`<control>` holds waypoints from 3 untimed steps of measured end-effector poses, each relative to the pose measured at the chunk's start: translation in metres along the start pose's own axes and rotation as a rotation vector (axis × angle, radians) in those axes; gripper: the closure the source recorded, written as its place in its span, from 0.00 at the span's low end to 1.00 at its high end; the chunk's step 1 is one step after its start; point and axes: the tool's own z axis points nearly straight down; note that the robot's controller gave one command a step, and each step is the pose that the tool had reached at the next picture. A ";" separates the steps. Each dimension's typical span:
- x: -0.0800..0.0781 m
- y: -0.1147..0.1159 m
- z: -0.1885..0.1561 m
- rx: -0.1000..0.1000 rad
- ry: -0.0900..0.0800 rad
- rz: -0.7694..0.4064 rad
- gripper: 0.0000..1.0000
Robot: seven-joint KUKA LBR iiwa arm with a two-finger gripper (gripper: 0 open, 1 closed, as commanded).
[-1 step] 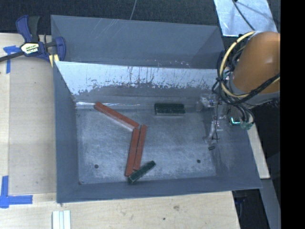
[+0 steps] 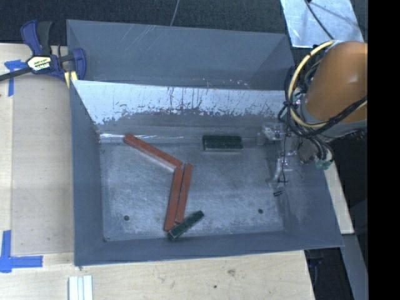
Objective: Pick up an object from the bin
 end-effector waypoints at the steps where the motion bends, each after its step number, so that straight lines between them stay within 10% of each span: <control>1: -0.006 0.020 0.036 0.002 -0.007 -0.052 0.00; 2: 0.015 0.047 0.078 -0.001 0.001 -0.301 0.00; 3: 0.002 0.077 0.079 -0.002 -0.003 -0.360 0.00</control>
Offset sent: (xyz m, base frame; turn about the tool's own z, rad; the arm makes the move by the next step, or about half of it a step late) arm -0.0390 0.0707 -0.1141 -0.5201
